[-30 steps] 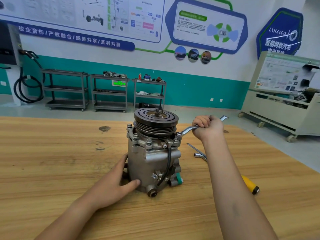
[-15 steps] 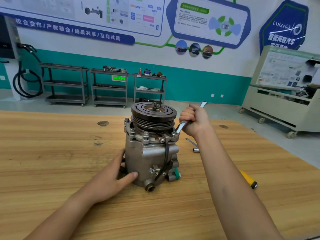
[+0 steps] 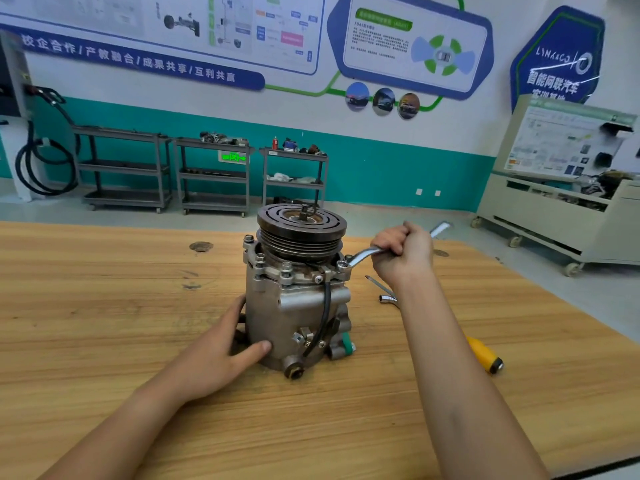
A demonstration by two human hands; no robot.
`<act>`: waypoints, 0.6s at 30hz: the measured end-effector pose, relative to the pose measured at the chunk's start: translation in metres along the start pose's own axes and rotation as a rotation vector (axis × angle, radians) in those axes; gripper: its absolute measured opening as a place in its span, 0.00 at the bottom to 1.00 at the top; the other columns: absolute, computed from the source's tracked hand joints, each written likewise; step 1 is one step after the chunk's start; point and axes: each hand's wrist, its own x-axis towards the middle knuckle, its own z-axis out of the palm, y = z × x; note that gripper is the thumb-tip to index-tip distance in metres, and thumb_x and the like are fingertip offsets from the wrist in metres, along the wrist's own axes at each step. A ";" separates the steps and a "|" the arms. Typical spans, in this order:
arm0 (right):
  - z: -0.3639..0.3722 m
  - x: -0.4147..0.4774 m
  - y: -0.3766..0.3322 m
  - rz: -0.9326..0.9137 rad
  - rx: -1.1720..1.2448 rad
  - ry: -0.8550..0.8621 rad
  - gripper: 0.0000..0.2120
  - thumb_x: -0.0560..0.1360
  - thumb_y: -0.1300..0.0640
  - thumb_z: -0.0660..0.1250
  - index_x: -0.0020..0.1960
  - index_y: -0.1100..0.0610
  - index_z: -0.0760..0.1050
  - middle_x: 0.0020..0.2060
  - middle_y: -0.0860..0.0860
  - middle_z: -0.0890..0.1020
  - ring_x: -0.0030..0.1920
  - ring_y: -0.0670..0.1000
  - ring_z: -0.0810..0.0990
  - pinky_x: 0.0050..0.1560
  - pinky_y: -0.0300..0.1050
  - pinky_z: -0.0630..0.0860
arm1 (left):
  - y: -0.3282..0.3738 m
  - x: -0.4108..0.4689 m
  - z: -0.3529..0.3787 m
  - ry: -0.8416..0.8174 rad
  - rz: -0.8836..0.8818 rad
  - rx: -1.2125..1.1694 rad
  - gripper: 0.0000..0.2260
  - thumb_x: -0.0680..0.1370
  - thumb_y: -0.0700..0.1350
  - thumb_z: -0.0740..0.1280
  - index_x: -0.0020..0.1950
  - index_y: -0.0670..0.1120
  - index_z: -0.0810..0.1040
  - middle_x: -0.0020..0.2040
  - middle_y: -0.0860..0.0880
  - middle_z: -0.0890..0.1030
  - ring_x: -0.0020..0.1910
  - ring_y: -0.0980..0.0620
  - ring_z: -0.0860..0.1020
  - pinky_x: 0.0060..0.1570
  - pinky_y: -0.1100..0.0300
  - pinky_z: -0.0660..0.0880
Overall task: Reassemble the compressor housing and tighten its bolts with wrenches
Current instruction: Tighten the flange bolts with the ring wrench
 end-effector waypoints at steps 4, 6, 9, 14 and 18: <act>0.021 0.003 0.003 0.044 -0.221 -0.033 0.20 0.82 0.54 0.53 0.31 0.54 0.59 0.16 0.45 0.58 0.14 0.44 0.55 0.15 0.32 0.55 | -0.001 0.001 0.001 0.011 0.006 0.005 0.41 0.69 0.61 0.65 0.75 0.58 0.46 0.64 0.59 0.66 0.60 0.58 0.73 0.60 0.61 0.70; 0.023 0.006 0.005 0.095 -0.256 -0.042 0.20 0.82 0.54 0.53 0.31 0.53 0.59 0.16 0.46 0.58 0.14 0.44 0.56 0.15 0.33 0.54 | -0.002 0.001 0.002 0.017 0.004 0.008 0.39 0.72 0.58 0.67 0.75 0.58 0.47 0.64 0.59 0.66 0.60 0.57 0.73 0.60 0.61 0.70; 0.021 0.006 0.008 0.126 -0.236 -0.045 0.21 0.82 0.55 0.54 0.30 0.53 0.58 0.16 0.46 0.58 0.14 0.44 0.56 0.15 0.33 0.54 | -0.002 0.001 0.002 0.019 0.008 0.013 0.37 0.73 0.57 0.67 0.74 0.59 0.47 0.62 0.61 0.66 0.57 0.62 0.73 0.54 0.69 0.70; 0.011 -0.006 0.004 -0.055 -0.126 0.024 0.20 0.82 0.55 0.53 0.31 0.54 0.59 0.16 0.45 0.58 0.14 0.44 0.55 0.15 0.33 0.56 | -0.002 0.001 0.003 0.029 0.012 -0.007 0.37 0.73 0.54 0.68 0.74 0.58 0.48 0.62 0.59 0.68 0.57 0.60 0.74 0.57 0.63 0.71; -0.002 -0.029 0.006 -0.253 -0.034 0.091 0.18 0.82 0.55 0.51 0.33 0.55 0.60 0.18 0.46 0.60 0.15 0.45 0.57 0.17 0.31 0.60 | -0.002 0.001 0.003 0.028 0.014 -0.011 0.38 0.72 0.56 0.68 0.75 0.57 0.48 0.63 0.57 0.68 0.60 0.57 0.74 0.60 0.59 0.71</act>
